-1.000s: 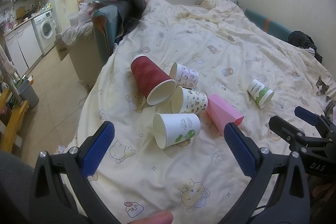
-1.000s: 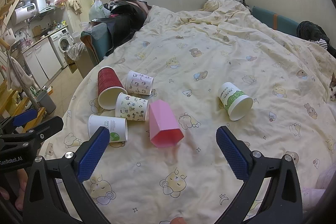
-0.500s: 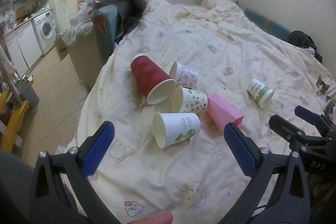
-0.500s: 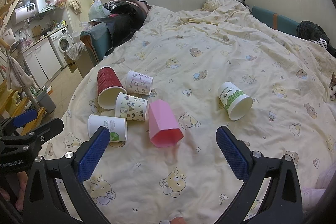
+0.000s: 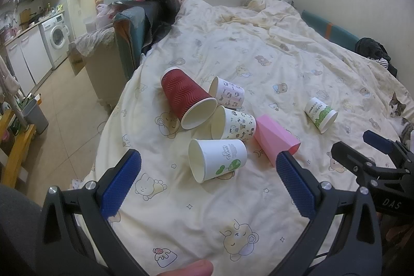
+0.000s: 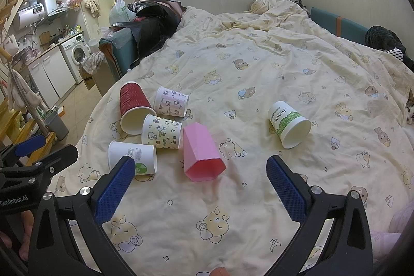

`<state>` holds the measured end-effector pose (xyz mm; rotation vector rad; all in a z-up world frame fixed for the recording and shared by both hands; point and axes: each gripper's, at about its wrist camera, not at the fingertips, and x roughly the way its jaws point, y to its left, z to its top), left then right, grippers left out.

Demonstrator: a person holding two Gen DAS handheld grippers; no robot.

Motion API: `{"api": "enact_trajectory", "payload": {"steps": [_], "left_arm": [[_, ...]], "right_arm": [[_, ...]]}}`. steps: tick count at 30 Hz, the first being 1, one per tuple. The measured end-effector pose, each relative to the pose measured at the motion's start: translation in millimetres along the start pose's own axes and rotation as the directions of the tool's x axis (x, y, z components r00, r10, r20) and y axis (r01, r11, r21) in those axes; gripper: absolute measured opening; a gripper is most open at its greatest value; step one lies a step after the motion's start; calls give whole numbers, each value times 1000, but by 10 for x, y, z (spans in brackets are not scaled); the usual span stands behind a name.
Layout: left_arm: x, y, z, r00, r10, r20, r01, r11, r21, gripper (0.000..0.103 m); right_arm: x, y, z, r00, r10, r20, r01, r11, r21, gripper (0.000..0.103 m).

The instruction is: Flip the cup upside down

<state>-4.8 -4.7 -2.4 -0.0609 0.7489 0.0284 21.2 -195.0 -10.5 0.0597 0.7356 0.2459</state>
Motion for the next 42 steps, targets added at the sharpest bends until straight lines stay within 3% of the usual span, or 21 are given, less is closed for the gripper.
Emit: {"api": "enact_trajectory", "payload": {"steps": [31, 35, 42], "left_arm": [[-18, 79, 22, 999, -23, -31, 22, 1000, -22, 103], [23, 65, 140, 997, -32, -71, 31, 999, -11, 103], [306, -42, 527, 993, -23, -118, 24, 1000, 5, 103]], "right_arm": [[1, 12, -33, 1000, -5, -11, 5, 1000, 1, 103], [26, -31, -45, 999, -15, -47, 16, 1000, 11, 103], [137, -317, 345, 992, -16, -127, 18, 1000, 16, 103]]}}
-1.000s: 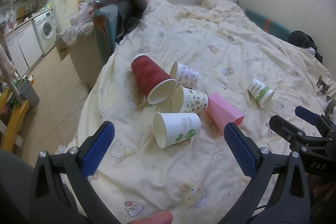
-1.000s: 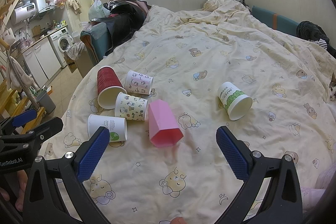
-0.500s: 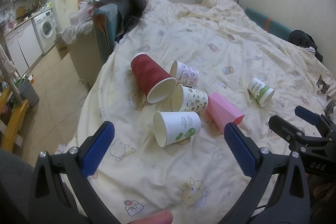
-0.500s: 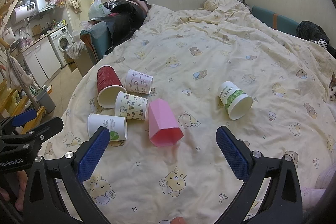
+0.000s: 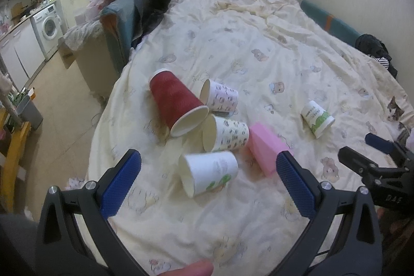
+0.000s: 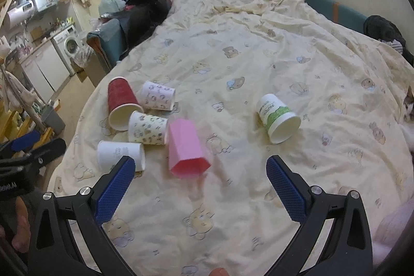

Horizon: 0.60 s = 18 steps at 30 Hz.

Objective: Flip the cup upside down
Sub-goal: 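Reach the right tool to the white green-band cup and grasp it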

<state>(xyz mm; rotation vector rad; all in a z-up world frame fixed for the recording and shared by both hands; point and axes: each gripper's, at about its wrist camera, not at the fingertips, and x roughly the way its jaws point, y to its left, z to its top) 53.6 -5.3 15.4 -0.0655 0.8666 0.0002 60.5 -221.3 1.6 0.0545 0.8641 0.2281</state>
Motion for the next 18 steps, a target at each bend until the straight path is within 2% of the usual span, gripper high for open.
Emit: {"api": "enact_trajectory", "payload": {"steps": [4, 8, 12, 15, 18], "left_arm": [[268, -60, 199, 998, 13, -60, -13, 1000, 3, 103], [584, -123, 358, 992, 17, -127, -16, 1000, 8, 103], [849, -152, 441, 981, 9, -192, -10, 1000, -4, 103], [978, -173, 463, 976, 10, -218, -11, 1000, -1, 103], [1088, -193, 453, 972, 7, -235, -6, 1000, 6, 103]], "right_arm": [[170, -121, 236, 996, 16, -87, -19, 999, -37, 103], [448, -254, 399, 983, -8, -181, -11, 994, -105, 103], [854, -450, 517, 952, -17, -306, -23, 992, -127, 103], [1112, -623, 584, 932, -41, -361, -5, 992, -128, 103], [1458, -837, 655, 897, -92, -432, 29, 988, -150, 102]]}}
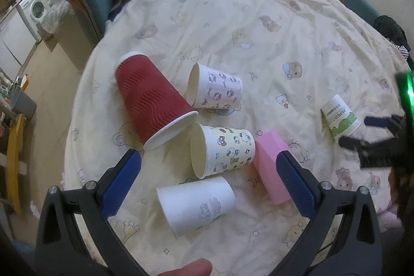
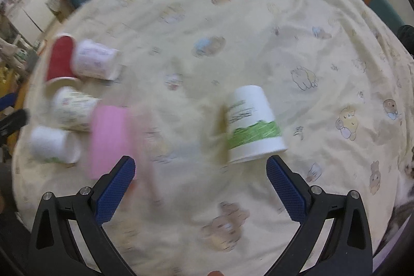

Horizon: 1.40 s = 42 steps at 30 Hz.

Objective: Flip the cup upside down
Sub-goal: 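Reach the right tool to the white green-band cup and grasp it, then lift the green-band cup with the right tool and rotate it upside down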

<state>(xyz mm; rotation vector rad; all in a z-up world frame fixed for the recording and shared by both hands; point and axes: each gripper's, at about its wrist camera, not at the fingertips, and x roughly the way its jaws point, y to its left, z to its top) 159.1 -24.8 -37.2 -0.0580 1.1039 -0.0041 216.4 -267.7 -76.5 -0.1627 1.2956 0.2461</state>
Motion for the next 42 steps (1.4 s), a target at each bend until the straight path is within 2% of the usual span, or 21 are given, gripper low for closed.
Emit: {"api": "enact_trajectory", "payload": {"steps": [4, 9, 12, 14, 17, 21, 27, 31, 37, 42], "left_arm": [[101, 0, -3, 1000, -5, -27, 5, 1000, 2, 103], [154, 36, -20, 999, 2, -44, -2, 1000, 1, 103], [142, 81, -15, 999, 3, -45, -3, 1000, -13, 103], [111, 103, -16, 999, 1, -41, -2, 1000, -23, 103], [51, 127, -44, 1000, 0, -27, 0, 1000, -26, 103], [-31, 184, -112, 999, -10, -30, 8, 999, -49, 103], [-218, 251, -337, 999, -21, -47, 18, 998, -64, 103], [-385, 345, -561, 999, -12, -46, 10, 998, -59, 103], [-545, 513, -856, 999, -8, -49, 4, 996, -89, 103], [-615, 668, -1062, 999, -8, -45, 2, 989, -150, 103]], "right_arm": [[305, -182, 175, 997, -37, -72, 37, 999, -8, 101], [554, -287, 255, 989, -61, -132, 60, 998, -8, 85], [605, -327, 224, 987, -62, -150, 65, 998, 10, 70], [584, -353, 179, 988, -59, -146, 63, 998, 23, 66], [437, -378, 87, 992, -43, -122, 50, 997, 55, 65], [98, -278, -119, 996, 15, -83, -8, 996, 85, 65], [-373, 125, -517, 988, 150, -37, -145, 983, 113, 65], [-505, 529, -829, 972, 235, -26, -230, 966, 116, 65], [-309, 1059, -1116, 934, 352, -65, -339, 927, 161, 65], [-90, 1325, -1233, 925, 369, -95, -349, 920, 180, 65]]}}
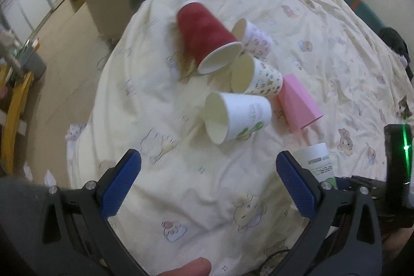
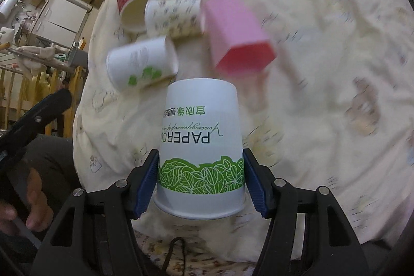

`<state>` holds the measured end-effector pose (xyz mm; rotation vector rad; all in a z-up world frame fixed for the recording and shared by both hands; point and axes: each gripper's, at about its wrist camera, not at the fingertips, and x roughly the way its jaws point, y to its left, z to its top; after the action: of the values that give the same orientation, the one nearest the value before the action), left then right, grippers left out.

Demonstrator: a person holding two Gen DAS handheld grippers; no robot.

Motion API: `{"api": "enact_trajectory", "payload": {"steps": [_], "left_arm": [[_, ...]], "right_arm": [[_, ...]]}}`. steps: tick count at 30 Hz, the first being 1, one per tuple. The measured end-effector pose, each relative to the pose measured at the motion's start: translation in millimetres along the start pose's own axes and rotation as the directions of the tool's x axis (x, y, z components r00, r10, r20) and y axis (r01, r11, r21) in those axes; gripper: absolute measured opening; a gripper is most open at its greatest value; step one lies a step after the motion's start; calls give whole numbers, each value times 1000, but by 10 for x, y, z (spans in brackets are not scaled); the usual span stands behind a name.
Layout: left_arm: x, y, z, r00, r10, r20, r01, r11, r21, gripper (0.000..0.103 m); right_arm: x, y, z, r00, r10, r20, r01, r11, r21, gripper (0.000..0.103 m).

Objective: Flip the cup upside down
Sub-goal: 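Lift the green-band cup with the right tool and rotate it upside down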

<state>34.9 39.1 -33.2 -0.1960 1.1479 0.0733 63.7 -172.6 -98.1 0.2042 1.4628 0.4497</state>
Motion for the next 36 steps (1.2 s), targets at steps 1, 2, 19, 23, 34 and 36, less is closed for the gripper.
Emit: {"api": "enact_trajectory", "payload": {"steps": [1, 2, 19, 23, 34, 36], "left_arm": [[6, 31, -24, 1000, 0, -4, 0, 1000, -9, 103], [23, 66, -52, 1000, 7, -6, -7, 1000, -16, 103], [234, 97, -137, 998, 50, -33, -50, 999, -12, 103], [246, 131, -133, 998, 42, -43, -43, 999, -27, 103], [236, 160, -163, 996, 46, -82, -50, 997, -53, 103], [226, 143, -161, 995, 38, -91, -43, 997, -56, 103]], "right_arm": [[31, 10, -19, 1000, -3, -1, 3, 1000, 3, 65], [61, 7, -32, 1000, -1, -1, 1, 1000, 12, 65], [294, 98, -130, 999, -25, -27, 25, 1000, 8, 73], [176, 128, -147, 998, -64, -4, 64, 998, -23, 90], [-459, -83, -246, 977, -81, 200, 84, 996, -11, 92], [-606, -186, -300, 955, -102, 279, 102, 995, 16, 95]]}}
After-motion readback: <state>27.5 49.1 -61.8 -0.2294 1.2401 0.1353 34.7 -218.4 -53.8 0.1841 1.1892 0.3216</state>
